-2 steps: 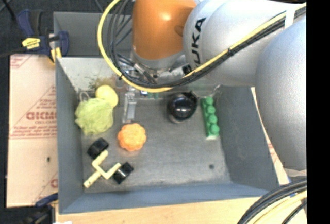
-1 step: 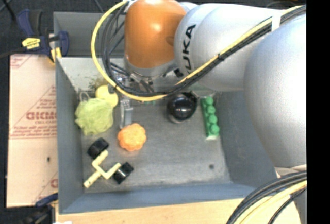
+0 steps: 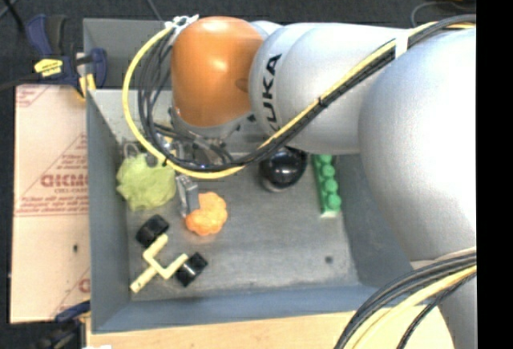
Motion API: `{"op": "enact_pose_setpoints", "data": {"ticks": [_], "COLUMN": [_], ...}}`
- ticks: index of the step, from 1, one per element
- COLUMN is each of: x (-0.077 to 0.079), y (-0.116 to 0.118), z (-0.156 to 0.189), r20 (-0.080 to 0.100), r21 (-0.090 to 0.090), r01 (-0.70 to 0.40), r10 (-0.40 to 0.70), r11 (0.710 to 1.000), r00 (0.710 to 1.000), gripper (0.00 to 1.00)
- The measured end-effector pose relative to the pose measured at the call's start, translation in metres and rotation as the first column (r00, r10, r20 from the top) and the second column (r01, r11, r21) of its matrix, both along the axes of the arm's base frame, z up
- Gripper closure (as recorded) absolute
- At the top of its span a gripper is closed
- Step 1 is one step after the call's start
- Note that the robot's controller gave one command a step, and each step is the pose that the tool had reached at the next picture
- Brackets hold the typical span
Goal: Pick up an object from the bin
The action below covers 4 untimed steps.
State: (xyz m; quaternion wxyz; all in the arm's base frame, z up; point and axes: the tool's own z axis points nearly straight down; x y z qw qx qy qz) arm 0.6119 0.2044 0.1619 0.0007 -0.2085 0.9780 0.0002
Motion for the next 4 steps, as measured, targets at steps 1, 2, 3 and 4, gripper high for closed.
{"op": "enact_pose_setpoints", "data": {"ticks": [1,2,3,4], "x": [0.004,0.015,0.02,0.02], "y": [-0.003,0.004,0.009,0.009], "z": [-0.022,-0.053,-0.082,-0.082], "r20": [0.011,0.019,0.032,0.032], "r21": [0.001,-0.001,-0.005,-0.004], "r01": [-0.087,-0.356,-0.524,-0.524], "r10": [0.087,0.356,0.524,0.524], "r11": [0.996,0.935,0.851,0.852], "r00": [0.996,0.934,0.851,0.851], "gripper": [0.0,0.0,1.0,1.0]}}
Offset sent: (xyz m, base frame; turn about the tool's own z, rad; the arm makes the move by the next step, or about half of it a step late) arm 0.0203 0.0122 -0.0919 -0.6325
